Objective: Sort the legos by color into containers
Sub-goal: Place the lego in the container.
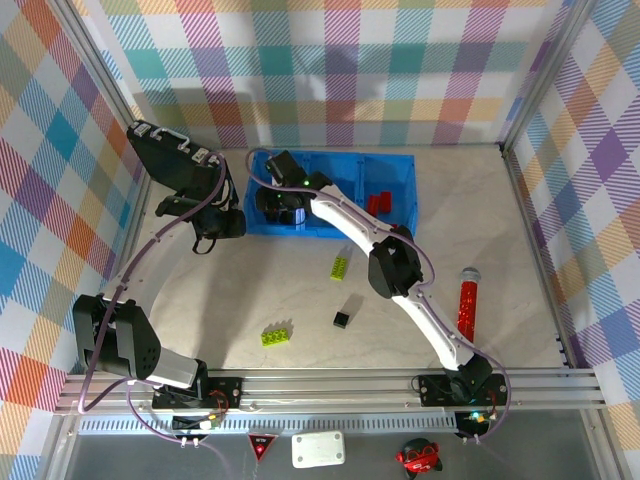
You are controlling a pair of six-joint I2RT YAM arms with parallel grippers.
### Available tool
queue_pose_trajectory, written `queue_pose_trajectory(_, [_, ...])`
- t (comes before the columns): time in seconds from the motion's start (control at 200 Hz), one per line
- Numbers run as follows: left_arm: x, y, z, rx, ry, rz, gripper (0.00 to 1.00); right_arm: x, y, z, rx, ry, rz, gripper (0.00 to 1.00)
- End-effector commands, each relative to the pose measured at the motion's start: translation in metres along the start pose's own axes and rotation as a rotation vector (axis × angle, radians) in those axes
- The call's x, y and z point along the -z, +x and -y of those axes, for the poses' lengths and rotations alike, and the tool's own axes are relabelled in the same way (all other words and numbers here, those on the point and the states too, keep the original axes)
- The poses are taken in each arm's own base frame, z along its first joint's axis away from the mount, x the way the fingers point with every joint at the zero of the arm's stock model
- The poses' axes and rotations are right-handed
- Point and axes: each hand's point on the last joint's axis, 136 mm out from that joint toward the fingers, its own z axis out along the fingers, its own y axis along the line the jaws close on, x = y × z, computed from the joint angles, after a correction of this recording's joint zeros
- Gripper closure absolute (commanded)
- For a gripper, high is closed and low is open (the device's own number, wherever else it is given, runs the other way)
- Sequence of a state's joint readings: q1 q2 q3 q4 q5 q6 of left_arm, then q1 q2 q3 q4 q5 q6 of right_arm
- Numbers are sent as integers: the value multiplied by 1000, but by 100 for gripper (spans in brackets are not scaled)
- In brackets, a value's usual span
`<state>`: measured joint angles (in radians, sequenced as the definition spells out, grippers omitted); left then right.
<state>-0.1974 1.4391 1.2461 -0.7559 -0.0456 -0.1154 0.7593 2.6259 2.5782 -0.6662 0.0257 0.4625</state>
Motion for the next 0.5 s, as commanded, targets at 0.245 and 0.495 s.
queue_pose_trajectory(0.245, [4, 1, -1, 20, 24, 0, 55, 47, -42, -22, 31, -49, 104, 44])
queue_pose_trajectory(0.495, [2, 1, -3, 17, 13, -4, 55, 87, -43, -43, 68, -94, 81, 45])
